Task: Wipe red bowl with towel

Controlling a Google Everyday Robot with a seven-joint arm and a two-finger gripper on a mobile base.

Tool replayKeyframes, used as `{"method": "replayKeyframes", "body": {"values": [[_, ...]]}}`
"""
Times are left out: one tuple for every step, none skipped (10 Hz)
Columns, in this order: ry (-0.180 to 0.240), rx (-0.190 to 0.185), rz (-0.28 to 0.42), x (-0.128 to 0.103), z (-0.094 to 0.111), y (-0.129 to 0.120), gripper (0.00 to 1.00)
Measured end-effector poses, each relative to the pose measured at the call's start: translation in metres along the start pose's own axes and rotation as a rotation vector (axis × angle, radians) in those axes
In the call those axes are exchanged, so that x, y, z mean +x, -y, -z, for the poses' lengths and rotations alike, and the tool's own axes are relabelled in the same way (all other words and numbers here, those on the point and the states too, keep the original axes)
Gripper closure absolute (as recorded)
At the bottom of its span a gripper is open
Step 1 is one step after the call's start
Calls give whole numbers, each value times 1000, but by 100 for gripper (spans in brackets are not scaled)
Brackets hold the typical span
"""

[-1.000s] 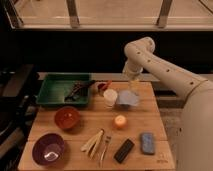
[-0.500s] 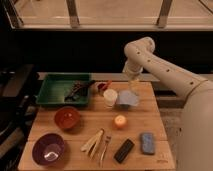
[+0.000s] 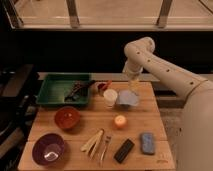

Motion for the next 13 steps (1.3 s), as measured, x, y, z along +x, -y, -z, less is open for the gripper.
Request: {"method": "replayKeyframes", "body": {"values": [[0,0,0,0,0,0,20],[0,0,0,0,0,0,20],[0,0,0,0,0,0,20],[0,0,0,0,0,0,20],[0,0,0,0,0,0,20],[0,0,0,0,0,0,20],[0,0,0,0,0,0,20],[0,0,0,0,0,0,20],[0,0,0,0,0,0,20],[0,1,-1,0,0,0,20],[0,0,-2,0,0,0,20],[-22,-5,-1,1,-3,-3,20],[-34,-15,11,-4,-13,-7,20]]}}
